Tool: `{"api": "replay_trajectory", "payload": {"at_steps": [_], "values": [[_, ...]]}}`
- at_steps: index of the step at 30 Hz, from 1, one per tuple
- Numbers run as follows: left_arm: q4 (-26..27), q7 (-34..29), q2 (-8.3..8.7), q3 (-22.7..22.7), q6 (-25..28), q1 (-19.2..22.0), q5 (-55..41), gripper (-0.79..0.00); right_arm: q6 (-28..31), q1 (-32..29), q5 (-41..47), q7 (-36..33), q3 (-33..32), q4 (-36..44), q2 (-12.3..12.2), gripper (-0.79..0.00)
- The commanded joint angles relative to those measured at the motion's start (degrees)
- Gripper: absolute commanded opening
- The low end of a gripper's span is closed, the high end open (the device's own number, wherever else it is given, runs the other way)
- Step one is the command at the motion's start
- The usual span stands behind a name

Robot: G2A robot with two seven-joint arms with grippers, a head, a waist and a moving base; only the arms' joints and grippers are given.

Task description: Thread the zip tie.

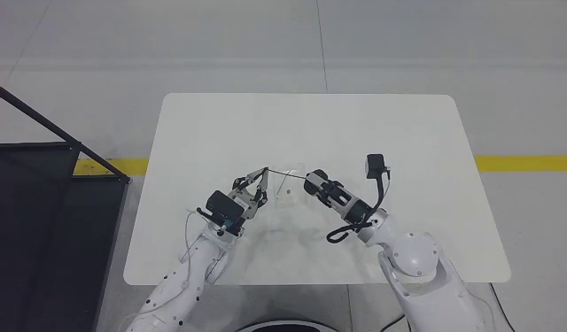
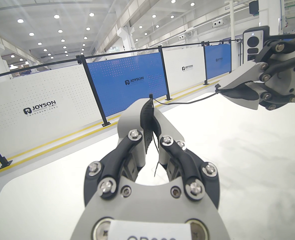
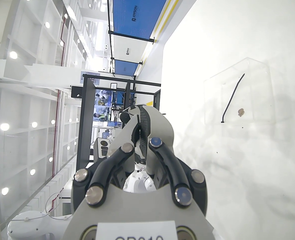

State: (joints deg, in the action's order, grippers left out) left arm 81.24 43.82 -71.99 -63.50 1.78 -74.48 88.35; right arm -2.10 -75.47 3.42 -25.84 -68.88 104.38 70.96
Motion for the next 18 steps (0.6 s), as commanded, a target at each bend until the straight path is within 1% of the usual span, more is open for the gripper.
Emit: {"api": "replay_trajectory", "payload": {"at_steps": [1,18], "values": [[0.00,0.00,0.00,0.00,0.00,0.00,0.00,-0.785,0.19,0.08,0.47,0.01,-0.04,-0.13,0.03,-0.785],[0.00,0.00,0.00,0.00,0.00,0.00,0.00,-0.785,0.54,-0.11,0.38,-0.25,-0.38,-0.05,-0.02,-0.785]]}}
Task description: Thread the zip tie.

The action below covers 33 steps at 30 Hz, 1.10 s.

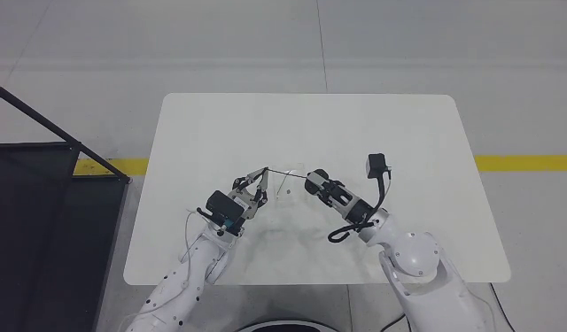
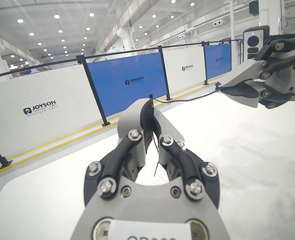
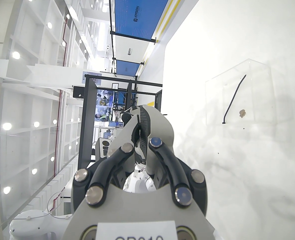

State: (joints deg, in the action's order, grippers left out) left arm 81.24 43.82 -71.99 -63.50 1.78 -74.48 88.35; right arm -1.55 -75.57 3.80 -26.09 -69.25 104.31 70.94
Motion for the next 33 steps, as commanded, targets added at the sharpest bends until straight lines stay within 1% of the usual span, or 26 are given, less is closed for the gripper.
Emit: {"api": "replay_trajectory", "payload": {"at_steps": [1,33], "values": [[0.00,0.00,0.00,0.00,0.00,0.00,0.00,-0.785,-0.02,-0.01,0.00,-0.01,-0.01,0.02,0.00,-0.785],[0.00,0.00,0.00,0.00,0.00,0.00,0.00,-0.785,0.39,-0.50,-0.27,-1.18,-0.51,0.33,-0.18,-0.785]]}}
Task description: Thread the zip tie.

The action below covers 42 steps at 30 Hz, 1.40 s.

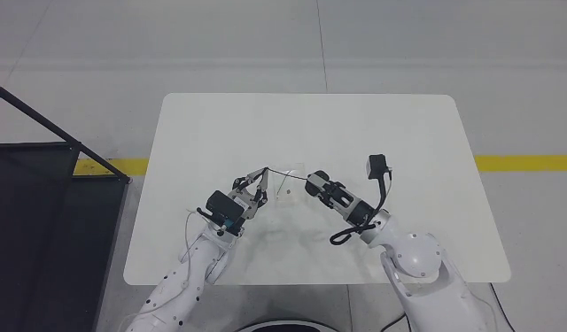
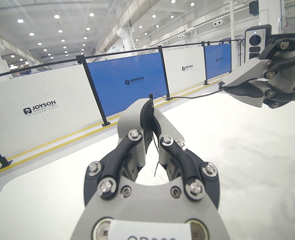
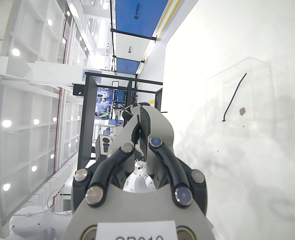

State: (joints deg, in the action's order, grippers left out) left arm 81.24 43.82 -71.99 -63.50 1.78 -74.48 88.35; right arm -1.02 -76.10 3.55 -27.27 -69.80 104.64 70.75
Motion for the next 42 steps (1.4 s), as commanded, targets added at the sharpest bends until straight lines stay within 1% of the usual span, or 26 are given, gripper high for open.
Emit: {"api": "replay_trajectory", "payload": {"at_steps": [1,18,27,38,42], "values": [[0.00,0.00,0.00,0.00,0.00,0.00,0.00,-0.785,-0.20,0.08,-0.02,0.03,0.09,0.00,0.01,-0.785],[0.00,0.00,0.00,0.00,0.00,0.00,0.00,-0.785,-1.62,0.80,-0.22,0.38,0.80,-0.24,0.13,-0.785],[0.00,0.00,0.00,0.00,0.00,0.00,0.00,-0.785,-1.25,1.12,0.36,0.78,1.39,-0.50,0.28,-0.785],[0.00,0.00,0.00,0.00,0.00,0.00,0.00,-0.785,3.00,0.52,3.42,1.47,1.55,-1.09,0.53,-0.785],[1.20,-1.72,-0.03,-0.22,-0.27,-0.58,0.39,-0.785,4.53,0.21,4.77,1.32,1.26,-1.32,0.56,-0.785]]}}
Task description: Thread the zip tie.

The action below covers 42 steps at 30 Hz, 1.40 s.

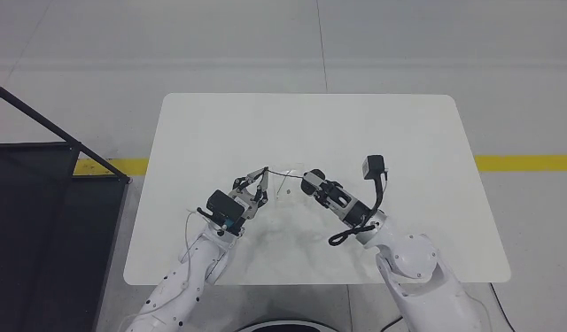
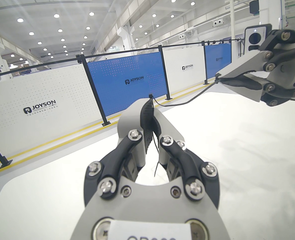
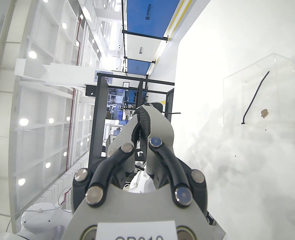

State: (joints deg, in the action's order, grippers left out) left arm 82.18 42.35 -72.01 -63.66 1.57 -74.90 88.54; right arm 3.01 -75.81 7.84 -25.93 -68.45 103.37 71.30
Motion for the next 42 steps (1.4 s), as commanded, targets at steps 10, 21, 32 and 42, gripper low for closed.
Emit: {"api": "replay_trajectory", "payload": {"at_steps": [10,21,32,42], "values": [[0.69,-0.80,-0.16,-0.37,0.26,-0.51,0.92,-0.785,3.95,-0.71,3.18,-0.76,-0.78,-0.83,0.04,-0.785],[0.53,-1.16,-0.39,-0.44,0.52,-0.56,1.62,-0.785,7.39,-0.96,5.19,-1.30,-0.48,-1.46,0.19,-0.785],[0.44,-1.31,-0.56,-0.60,0.93,-0.69,2.22,-0.785,9.67,-1.39,7.35,-2.20,-0.57,-1.90,0.26,-0.785],[0.61,-1.04,-0.69,-0.81,1.11,-0.90,2.62,-0.785,7.28,-0.35,6.02,-3.02,0.13,-2.27,0.29,-0.785]]}}
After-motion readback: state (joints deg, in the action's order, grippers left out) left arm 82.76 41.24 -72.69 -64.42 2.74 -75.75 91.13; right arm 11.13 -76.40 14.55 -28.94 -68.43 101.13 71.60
